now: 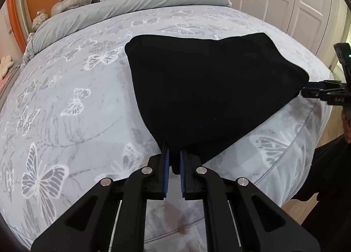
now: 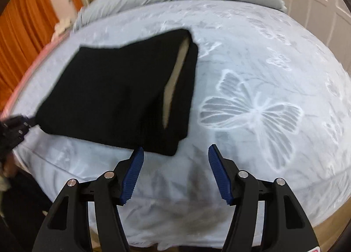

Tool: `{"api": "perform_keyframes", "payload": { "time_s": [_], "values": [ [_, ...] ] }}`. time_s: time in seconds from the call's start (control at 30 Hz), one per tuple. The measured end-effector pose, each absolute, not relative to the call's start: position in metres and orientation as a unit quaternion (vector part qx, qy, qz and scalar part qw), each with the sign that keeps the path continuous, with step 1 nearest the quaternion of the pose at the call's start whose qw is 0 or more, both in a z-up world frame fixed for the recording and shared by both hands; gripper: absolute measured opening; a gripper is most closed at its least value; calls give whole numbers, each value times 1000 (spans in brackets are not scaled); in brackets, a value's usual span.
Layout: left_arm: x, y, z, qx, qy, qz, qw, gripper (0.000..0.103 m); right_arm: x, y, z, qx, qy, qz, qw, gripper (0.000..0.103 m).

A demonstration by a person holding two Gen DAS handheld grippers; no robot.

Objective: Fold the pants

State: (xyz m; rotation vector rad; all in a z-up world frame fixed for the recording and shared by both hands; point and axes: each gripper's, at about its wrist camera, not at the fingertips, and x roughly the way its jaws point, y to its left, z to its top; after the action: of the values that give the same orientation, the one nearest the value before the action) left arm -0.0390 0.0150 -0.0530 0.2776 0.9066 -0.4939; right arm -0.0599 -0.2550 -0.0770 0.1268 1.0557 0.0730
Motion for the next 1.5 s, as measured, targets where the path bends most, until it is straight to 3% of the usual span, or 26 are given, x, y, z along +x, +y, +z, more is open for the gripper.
{"api": "perform_keyframes", "payload": {
  "time_s": [0.17,0.27,0.33,0.37,0.4,0.43,0.47,0.6,0.63,0.77,0.8,0.87,0.93,0.97,1.03,1.13,1.2,1.23,1.3,1.33,1.37,1.43,1.5],
  "values": [
    [-48,18,-39,116,421,-245,866,7,-48,-258,-37,45,427,-10,903,2],
    [-56,11,-54,117,450,-259,846,7,-34,-281,-82,64,514,-38,855,3],
    [-68,0,-66,172,437,-244,848,7,-45,-283,-77,68,496,-39,865,7],
    [-72,0,-62,181,424,-244,853,7,-51,-284,-68,69,482,-42,873,12],
    [-72,3,-57,166,425,-246,855,7,-60,-288,-56,81,464,-49,881,30],
    [-72,11,-51,141,430,-250,856,7,-66,-290,-49,91,453,-48,885,39],
    [-73,15,-48,130,432,-252,856,7,-73,-291,-40,103,437,-36,893,40],
    [-86,15,-47,121,427,-271,854,12,-69,-293,-22,170,415,37,893,62],
    [-88,10,-51,137,426,-266,854,12,-61,-288,-27,177,426,54,886,64],
    [-79,1,-60,148,432,-249,854,13,-29,-269,-56,134,489,49,860,58],
    [-77,1,-59,142,429,-246,858,13,-26,-264,-57,118,491,43,862,39],
    [-75,1,-55,135,423,-249,860,13,-23,-256,-44,98,482,50,869,35],
    [-74,-1,-46,135,401,-247,872,3,-28,-256,-16,93,446,57,888,28],
    [-74,-1,-41,134,392,-242,877,3,-32,-259,-1,96,425,60,898,12],
    [-74,2,-33,125,379,-244,884,3,-30,-270,5,90,424,61,899,14],
    [-77,-4,-57,152,433,-267,848,4,-16,-291,-59,87,523,42,847,23],
    [-98,-11,-56,189,413,-280,846,6,-22,-293,-44,92,498,46,861,29],
    [-106,-8,-47,177,401,-293,850,11,-25,-294,-34,82,477,36,874,47],
    [-111,2,-33,124,402,-306,854,47,-30,-297,-19,73,436,21,897,64],
    [-110,10,-26,89,402,-295,862,84,-30,-298,-18,76,434,21,897,66],
    [-108,15,-23,69,398,-281,871,91,-27,-300,-18,82,439,20,895,68],
    [-95,25,-15,24,399,-249,882,91,-11,-305,-29,104,460,21,882,80],
    [-73,33,-16,-35,425,-228,875,91,-3,-304,-37,138,489,43,860,80]
  ]
}}
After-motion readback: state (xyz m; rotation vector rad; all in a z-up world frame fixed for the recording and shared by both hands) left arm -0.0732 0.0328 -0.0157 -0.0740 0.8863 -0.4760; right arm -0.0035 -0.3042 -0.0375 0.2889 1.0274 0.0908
